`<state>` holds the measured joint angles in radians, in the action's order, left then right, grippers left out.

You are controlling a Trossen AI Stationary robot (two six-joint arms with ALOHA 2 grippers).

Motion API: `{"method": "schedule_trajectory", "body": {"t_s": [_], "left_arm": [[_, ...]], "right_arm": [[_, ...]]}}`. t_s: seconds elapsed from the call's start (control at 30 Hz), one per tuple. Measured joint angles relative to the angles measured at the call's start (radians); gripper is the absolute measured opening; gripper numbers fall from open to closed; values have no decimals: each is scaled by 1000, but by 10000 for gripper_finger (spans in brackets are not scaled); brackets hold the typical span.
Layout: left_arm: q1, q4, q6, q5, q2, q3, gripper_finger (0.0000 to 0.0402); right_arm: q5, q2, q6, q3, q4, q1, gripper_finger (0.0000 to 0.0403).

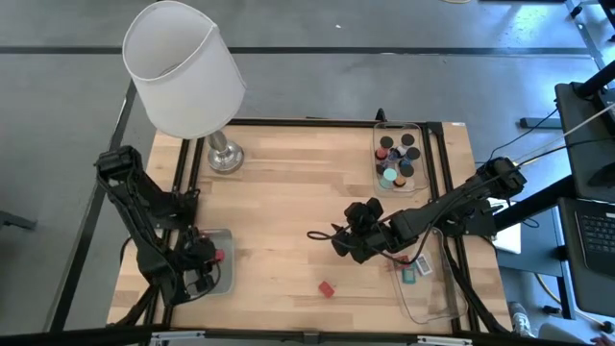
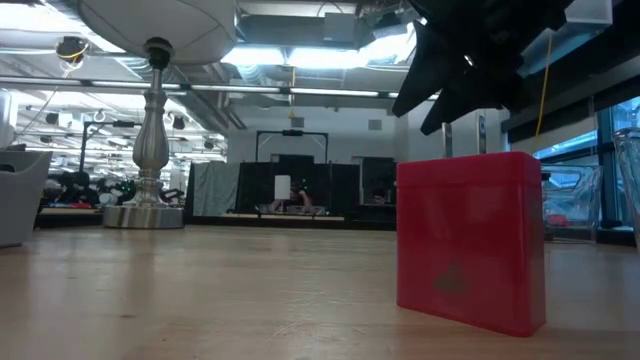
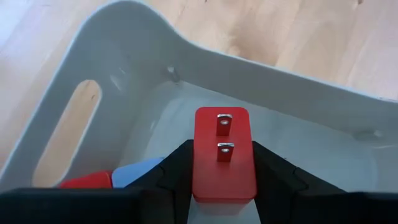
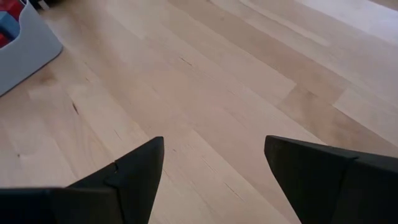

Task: Pick & Place Office items
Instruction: Put the top orange charger adapter into the white bin, then put the orange charger adapter into the white bin

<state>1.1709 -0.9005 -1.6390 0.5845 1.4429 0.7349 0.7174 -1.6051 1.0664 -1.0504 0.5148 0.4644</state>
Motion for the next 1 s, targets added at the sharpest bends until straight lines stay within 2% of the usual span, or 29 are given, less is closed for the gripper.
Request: {"method": "schedule_trajectory", "body": {"t_s": [0.4, 0.7, 0.87, 1.0], "left_arm": [[-2, 3, -51, -88, -21, 1, 172], [-3, -14, 3, -85, -150, 1, 197], [-14, -51, 20, -32, -244, 1, 197], [-41, -39, 126, 50, -302, 1, 197]], "right_arm": [[0, 0, -1, 0, -3, -1, 281], [0, 0, -1, 0, -3, -3, 282], [0, 0, -1, 0, -11, -3, 282], [-15, 0, -2, 0, -51, -3, 282]]}}
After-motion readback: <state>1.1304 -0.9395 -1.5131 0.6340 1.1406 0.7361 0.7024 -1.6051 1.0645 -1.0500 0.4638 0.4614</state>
